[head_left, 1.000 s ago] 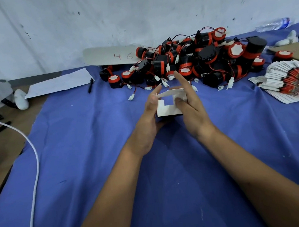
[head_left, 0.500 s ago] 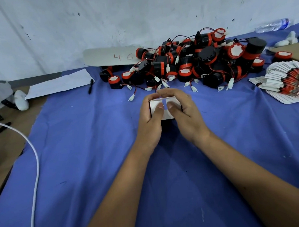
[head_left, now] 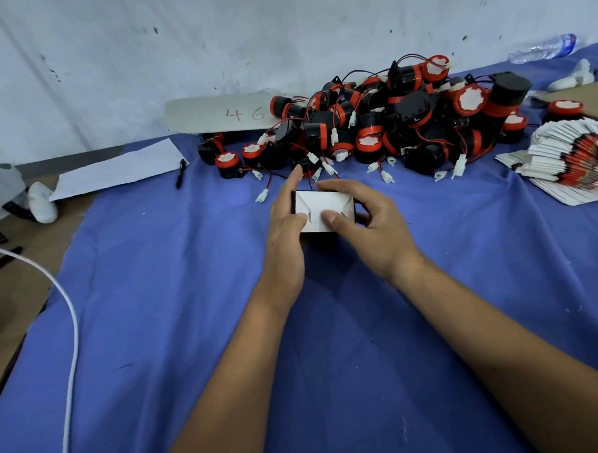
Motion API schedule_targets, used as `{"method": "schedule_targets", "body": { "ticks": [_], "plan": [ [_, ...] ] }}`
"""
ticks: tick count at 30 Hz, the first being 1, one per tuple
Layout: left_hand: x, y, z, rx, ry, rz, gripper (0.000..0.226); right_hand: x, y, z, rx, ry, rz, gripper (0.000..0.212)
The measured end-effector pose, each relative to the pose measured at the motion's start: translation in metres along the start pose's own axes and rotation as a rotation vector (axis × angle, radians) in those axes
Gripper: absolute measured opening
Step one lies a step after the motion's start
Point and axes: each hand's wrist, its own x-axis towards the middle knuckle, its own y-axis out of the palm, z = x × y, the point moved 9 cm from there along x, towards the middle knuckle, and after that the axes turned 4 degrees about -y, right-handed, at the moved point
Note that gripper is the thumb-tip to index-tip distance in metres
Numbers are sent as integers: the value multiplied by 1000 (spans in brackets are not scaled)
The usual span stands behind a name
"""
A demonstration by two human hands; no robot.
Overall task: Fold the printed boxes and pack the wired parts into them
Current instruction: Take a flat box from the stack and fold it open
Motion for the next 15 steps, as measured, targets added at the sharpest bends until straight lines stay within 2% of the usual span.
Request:
{"method": "schedule_targets", "body": {
  "ticks": [9,15],
  "plan": [
    [-5,9,-12,220,155,50,77,3,-16,10,-281,-101,-79,23],
    [-4,12,-12,251,205,64,76,-2,-16,22,-509,-187,-114,19]
  ]
}}
